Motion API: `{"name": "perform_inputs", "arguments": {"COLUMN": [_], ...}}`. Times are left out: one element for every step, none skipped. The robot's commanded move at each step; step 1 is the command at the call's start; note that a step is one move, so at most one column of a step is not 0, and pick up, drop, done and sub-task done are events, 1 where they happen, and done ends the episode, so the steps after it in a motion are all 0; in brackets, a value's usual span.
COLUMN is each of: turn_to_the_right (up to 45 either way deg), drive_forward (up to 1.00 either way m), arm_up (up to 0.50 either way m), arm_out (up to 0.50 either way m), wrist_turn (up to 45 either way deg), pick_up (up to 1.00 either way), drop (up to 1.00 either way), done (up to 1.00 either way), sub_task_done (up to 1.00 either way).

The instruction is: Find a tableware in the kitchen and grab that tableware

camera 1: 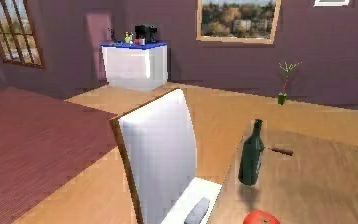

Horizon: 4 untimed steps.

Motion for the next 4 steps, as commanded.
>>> {"name": "perform_inputs", "arguments": {"turn_to_the_right": [-36.0, 0.0, 0.0, 0.0], "drive_forward": [0.00, 0.00, 0.00, 0.00], "arm_up": [0.00, 0.50, 0.32, 0.00], "arm_out": [0.00, 0.00, 0.00, 0.20], "wrist_turn": [0.0, 0.0, 0.0, 0.0], "pick_up": [0.00, 0.00, 0.00, 0.00], "drop": [0.00, 0.00, 0.00, 0.00], "done": [0.00, 0.00, 0.00, 0.00], "sub_task_done": [0.00, 0.00, 0.00, 0.00]}}
